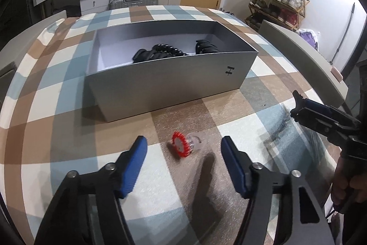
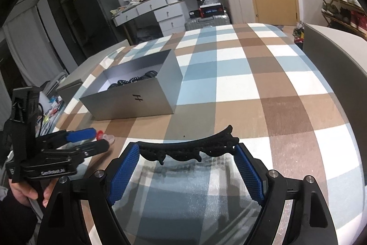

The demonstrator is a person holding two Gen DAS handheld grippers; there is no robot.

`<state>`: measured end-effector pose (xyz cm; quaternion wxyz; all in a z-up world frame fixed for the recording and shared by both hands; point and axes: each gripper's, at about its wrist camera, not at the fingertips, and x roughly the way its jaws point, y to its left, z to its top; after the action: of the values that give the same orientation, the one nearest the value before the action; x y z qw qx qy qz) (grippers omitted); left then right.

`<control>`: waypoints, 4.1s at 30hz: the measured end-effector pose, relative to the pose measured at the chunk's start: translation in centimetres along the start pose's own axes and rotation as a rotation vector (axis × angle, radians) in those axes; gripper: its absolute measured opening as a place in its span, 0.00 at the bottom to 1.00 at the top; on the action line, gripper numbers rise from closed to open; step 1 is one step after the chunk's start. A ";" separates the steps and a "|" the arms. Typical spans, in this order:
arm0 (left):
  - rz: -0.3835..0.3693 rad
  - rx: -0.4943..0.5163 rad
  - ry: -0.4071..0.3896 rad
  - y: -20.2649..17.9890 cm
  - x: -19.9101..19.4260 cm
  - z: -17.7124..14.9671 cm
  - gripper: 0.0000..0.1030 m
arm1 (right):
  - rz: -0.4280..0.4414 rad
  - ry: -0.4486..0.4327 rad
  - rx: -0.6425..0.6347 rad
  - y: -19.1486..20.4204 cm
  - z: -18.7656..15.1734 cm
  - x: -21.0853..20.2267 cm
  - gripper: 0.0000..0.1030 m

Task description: Organize jewelry

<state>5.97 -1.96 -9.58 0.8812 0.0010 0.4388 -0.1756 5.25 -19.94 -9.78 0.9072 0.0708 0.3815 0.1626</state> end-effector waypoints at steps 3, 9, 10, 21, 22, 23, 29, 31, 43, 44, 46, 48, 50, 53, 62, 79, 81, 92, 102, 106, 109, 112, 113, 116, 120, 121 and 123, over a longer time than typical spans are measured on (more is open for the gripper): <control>0.008 0.013 0.017 -0.2 0.4 0.3 0.34 | 0.012 -0.007 0.005 -0.1 0.1 0.0 0.82; -0.005 -0.002 0.028 0.1 0.1 0.3 0.23 | 0.022 -0.013 0.009 -0.1 0.2 -0.1 0.82; -0.008 -0.001 0.028 0.0 0.0 0.3 0.23 | 0.025 -0.017 0.010 -0.1 0.2 -0.2 0.82; 0.059 0.002 -0.060 -0.4 -3.2 1.4 0.23 | 0.087 -0.058 0.008 0.7 2.2 -1.2 0.82; 0.060 -0.011 -0.070 0.0 -3.6 1.8 0.23 | 0.104 -0.061 0.003 1.0 2.6 -1.1 0.82; 0.051 -0.021 -0.078 0.3 -3.8 2.0 0.23 | 0.124 -0.063 -0.002 1.4 3.1 -1.1 0.82; 0.046 -0.060 -0.123 2.3 -4.6 4.3 0.23 | 0.215 -0.059 -0.016 3.2 6.2 -0.2 0.82; 0.035 -0.077 -0.139 3.0 -4.7 5.0 0.23 | 0.240 -0.055 -0.007 3.7 7.1 0.2 0.82; -0.083 -0.140 -0.142 5.2 -2.2 7.8 0.23 | 0.264 -0.020 0.017 5.6 11.0 4.7 0.82; -0.085 -0.141 -0.141 5.3 -2.2 7.9 0.23 | 0.258 -0.010 0.011 5.9 11.2 5.2 0.82; -0.093 -0.146 -0.136 5.5 -1.8 8.0 0.23 | 0.259 0.004 0.011 6.0 11.5 5.9 0.82; -0.101 -0.153 -0.131 5.8 -1.3 8.1 0.23 | 0.257 0.016 0.013 6.1 11.8 6.7 0.82; -0.108 -0.158 -0.129 6.0 -1.2 8.2 0.23 | 0.251 0.029 0.015 6.2 12.0 7.3 0.82; -0.117 -0.164 -0.119 6.5 -0.8 8.4 0.23 | 0.239 0.038 0.014 6.3 12.3 8.0 0.82; -0.141 -0.160 -0.092 6.7 0.2 8.7 0.23 | 0.207 0.057 -0.008 6.5 12.2 9.5 0.82; -0.147 -0.157 -0.076 7.1 0.8 9.7 0.50 | 0.210 0.055 -0.013 5.9 12.3 10.0 0.83; -0.143 -0.137 -0.104 6.7 0.1 9.6 0.66 | 0.225 0.036 -0.012 5.8 12.3 9.5 0.84; -0.012 -0.106 -0.228 6.0 -3.0 9.0 0.75 | 0.189 -0.164 -0.035 4.9 11.4 4.4 0.98; 0.190 -0.111 -0.506 4.3 -8.6 7.5 0.82 | 0.204 -0.411 -0.189 7.5 9.8 -2.1 1.00; 0.264 -0.129 -0.601 4.0 -10.0 6.4 0.99 | 0.210 -0.517 -0.226 8.1 8.8 -4.2 1.00; 0.302 -0.124 -0.675 3.7 -10.7 5.3 0.99 | 0.199 -0.565 -0.241 8.3 7.9 -5.0 1.00; 0.341 -0.111 -0.703 3.7 -10.2 4.5 0.99 | 0.160 -0.575 -0.262 8.9 7.2 -5.1 1.00; 0.355 -0.107 -0.708 3.7 -10.0 4.2 0.99 | 0.152 -0.577 -0.267 9.0 6.9 -5.1 1.00; 0.370 -0.109 -0.708 4.0 -9.3 3.5 0.99 | 0.144 -0.591 -0.275 9.1 5.9 -4.9 1.00; 0.368 -0.125 -0.687 4.7 -8.1 3.1 0.99 | 0.119 -0.610 -0.309 9.1 4.8 -4.1 1.00; 0.376 -0.124 -0.685 4.5 -8.2 2.7 0.99 | 0.108 -0.605 -0.319 9.1 4.6 -3.8 1.00; 0.380 -0.117 -0.676 4.5 -7.6 2.6 0.99 | 0.087 -0.598 -0.337 9.1 4.3 -3.1 1.00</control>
<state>5.16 4.23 -2.78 0.9915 -0.0259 0.1248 0.0257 4.09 -12.48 -2.41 0.9701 -0.0191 0.0629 0.2337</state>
